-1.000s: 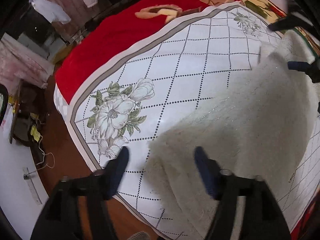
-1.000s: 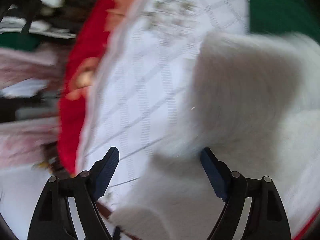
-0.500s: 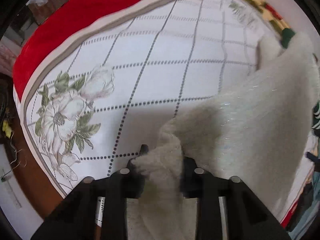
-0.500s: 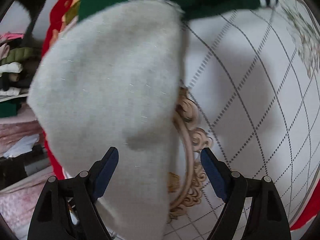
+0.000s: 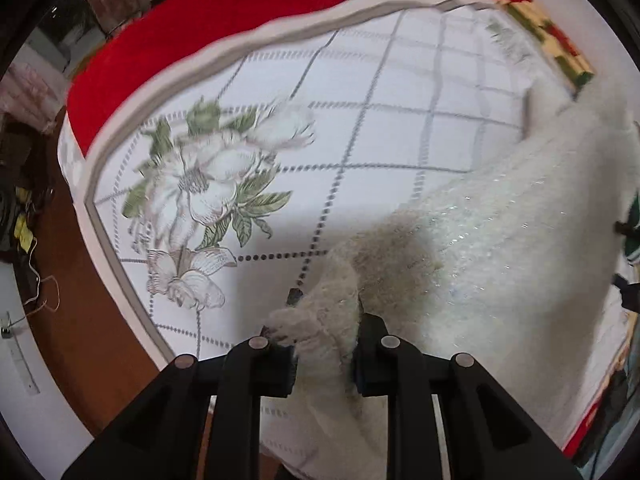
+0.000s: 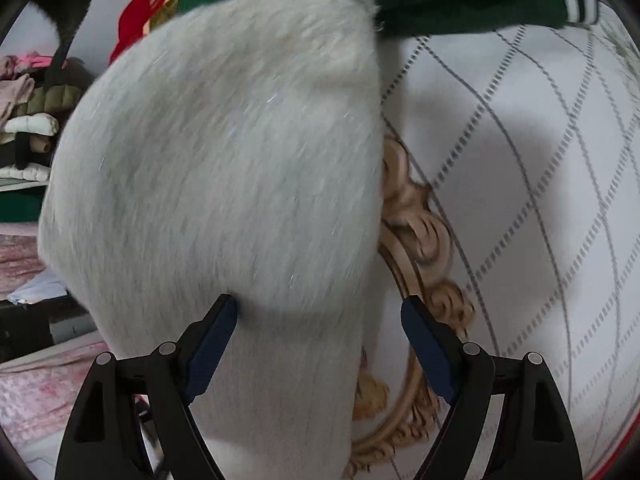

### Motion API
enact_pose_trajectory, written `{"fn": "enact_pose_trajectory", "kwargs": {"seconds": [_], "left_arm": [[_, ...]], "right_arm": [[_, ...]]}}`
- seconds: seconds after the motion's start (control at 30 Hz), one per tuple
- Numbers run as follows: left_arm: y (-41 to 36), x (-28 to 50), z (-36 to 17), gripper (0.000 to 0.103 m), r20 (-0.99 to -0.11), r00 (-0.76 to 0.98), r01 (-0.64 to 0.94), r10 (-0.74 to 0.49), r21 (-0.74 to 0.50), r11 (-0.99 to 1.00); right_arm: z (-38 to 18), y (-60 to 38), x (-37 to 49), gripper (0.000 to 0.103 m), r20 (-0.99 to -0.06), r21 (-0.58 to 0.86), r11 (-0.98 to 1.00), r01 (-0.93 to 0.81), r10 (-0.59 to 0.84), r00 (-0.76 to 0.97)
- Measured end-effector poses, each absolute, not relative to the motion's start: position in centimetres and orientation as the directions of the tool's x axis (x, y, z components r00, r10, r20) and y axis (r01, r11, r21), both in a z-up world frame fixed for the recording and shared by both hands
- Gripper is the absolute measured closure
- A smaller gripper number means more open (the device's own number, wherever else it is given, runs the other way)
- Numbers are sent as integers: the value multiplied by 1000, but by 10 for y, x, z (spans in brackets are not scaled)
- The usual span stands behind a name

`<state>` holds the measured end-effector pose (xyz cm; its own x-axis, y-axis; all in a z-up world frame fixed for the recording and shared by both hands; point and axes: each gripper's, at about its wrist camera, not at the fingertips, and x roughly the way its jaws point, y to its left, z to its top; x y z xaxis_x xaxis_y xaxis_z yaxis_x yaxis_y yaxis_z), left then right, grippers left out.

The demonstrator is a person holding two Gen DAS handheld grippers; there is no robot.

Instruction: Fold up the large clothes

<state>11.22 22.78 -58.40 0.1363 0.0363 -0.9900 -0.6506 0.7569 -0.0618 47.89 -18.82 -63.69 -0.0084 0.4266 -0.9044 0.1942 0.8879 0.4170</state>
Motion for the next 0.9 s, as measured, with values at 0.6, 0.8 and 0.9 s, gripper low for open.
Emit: {"fn": "enact_pose_trajectory", "kwargs": {"seconds": [0.6, 0.8, 0.9], "left_arm": [[212, 166, -574, 72, -981, 156, -470, 117, 31, 882], [167, 193, -550, 30, -970, 238, -327, 54, -28, 945], [148, 191, -538, 17, -966, 255, -326, 41, -45, 944]], "right_arm": [[-616, -241, 401, 66, -824, 560, 724, 403, 539, 176], [-614, -323, 277, 48, -907, 343, 707, 618, 420, 23], [-607, -334, 256, 41, -922, 276, 763, 585, 381, -62]]}}
